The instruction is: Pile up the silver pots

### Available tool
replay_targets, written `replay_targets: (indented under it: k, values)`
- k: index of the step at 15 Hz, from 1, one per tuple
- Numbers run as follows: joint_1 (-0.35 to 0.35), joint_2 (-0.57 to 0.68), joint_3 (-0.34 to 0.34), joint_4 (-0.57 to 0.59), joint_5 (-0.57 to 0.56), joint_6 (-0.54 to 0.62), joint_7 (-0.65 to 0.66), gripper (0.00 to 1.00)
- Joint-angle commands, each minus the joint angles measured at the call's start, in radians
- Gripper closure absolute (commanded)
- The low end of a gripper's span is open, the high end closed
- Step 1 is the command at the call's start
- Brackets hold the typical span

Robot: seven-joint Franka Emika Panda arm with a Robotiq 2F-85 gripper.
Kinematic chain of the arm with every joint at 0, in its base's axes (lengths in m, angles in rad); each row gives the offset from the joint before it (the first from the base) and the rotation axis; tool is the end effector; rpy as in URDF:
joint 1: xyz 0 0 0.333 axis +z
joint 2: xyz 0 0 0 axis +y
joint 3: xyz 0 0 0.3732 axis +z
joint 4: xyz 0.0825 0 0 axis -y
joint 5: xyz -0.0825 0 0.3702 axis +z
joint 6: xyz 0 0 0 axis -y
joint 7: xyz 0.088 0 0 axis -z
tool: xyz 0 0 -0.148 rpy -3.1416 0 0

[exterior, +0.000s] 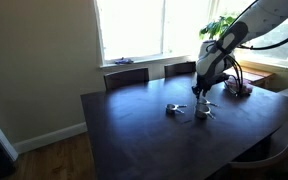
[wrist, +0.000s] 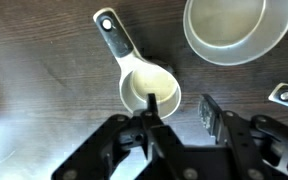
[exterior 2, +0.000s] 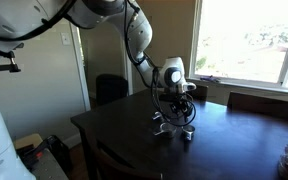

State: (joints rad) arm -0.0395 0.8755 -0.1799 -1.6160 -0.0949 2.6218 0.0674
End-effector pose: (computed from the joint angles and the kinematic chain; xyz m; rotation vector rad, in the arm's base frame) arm 0.7242 -0.1408 0.1364 2.9335 -0.1969 0.1832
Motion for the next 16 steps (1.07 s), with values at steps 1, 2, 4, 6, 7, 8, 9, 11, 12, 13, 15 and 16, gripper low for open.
replay_targets:
  k: [1,2,4,6,7,8,9,11,12,13,15,16]
  values:
    - [0.003,0.020,-0.002,0.020,-0.009,-0.019,0.014,0.21]
    - [0.000,0.032,0.001,0.033,-0.007,-0.021,0.012,0.16]
    - [-0.004,0.058,0.004,0.058,-0.005,-0.015,0.008,0.03]
    - [-0.013,0.088,0.013,0.089,-0.001,-0.012,-0.003,0.00]
    - [-0.016,0.103,0.015,0.104,0.001,-0.013,-0.004,0.00]
    - [-0.020,0.118,0.018,0.123,0.004,-0.016,-0.005,0.00]
    - [-0.022,0.131,0.020,0.137,0.007,-0.021,-0.006,0.00]
    - [-0.031,0.159,0.029,0.168,0.013,-0.019,-0.013,0.00]
    - [-0.037,0.173,0.036,0.185,0.016,-0.020,-0.019,0.00]
    - [-0.040,0.188,0.037,0.204,0.017,-0.025,-0.016,0.00]
    - [-0.046,0.212,0.041,0.235,0.021,-0.035,-0.017,0.18]
    - [-0.048,0.223,0.042,0.247,0.023,-0.038,-0.017,0.29]
